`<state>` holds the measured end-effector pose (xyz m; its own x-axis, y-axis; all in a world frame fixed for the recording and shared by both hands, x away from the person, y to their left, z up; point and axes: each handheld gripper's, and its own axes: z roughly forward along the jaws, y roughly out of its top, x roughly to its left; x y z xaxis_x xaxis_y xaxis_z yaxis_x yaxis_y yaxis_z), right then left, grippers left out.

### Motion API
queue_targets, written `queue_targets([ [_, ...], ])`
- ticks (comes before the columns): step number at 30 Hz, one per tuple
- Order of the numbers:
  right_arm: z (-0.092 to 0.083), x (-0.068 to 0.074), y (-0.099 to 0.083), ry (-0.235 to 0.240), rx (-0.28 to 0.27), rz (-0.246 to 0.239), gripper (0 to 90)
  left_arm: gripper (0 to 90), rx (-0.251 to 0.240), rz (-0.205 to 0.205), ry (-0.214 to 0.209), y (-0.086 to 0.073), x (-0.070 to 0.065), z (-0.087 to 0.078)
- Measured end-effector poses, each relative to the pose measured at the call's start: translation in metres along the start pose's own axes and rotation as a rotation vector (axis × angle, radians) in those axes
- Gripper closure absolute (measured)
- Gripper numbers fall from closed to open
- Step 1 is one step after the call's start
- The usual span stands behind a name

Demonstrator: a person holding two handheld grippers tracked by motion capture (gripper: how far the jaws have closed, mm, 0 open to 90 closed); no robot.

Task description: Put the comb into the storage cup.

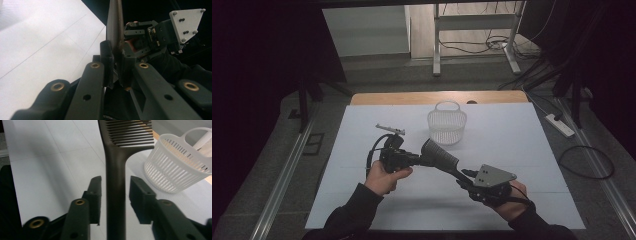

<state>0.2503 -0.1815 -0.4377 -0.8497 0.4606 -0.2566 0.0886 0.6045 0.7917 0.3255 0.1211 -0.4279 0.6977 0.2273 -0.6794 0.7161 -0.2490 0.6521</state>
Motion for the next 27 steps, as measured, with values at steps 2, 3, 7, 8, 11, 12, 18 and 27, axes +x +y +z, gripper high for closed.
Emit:
queue_targets([
  [2,0.0,0.0,0.0,0.006,0.002,0.006,55.1,83.6,-0.005,0.007,0.009,0.0,-0.001,-0.001],
  [3,0.0,0.0,0.0,0.004,0.008,0.013,52.7,83.5,-0.005,0.009,0.011,0.0,-0.001,-0.001],
  [7,0.002,-0.002,-0.001,0.006,0.024,0.043,44.6,83.5,-0.009,0.025,0.032,0.001,-0.002,-0.003],
  [8,0.002,-0.004,-0.001,0.011,0.032,0.055,42.4,83.5,-0.01,0.023,0.037,0.001,-0.003,-0.004],
  [11,0.002,-0.006,-0.002,0.023,0.038,0.075,36.4,83.5,-0.015,0.028,0.039,0.001,-0.002,-0.005],
  [12,0.002,-0.007,-0.002,0.03,0.04,0.084,34.8,83.5,-0.019,0.031,0.04,0.001,-0.002,-0.006],
  [18,0.002,-0.013,-0.004,0.059,0.065,0.141,22.4,83.5,-0.031,0.044,0.067,0.002,-0.003,-0.01],
  [27,0.003,-0.024,-0.01,0.074,0.123,0.238,8.2,83.4,-0.043,0.07,0.109,0.002,-0.006,-0.015],
])
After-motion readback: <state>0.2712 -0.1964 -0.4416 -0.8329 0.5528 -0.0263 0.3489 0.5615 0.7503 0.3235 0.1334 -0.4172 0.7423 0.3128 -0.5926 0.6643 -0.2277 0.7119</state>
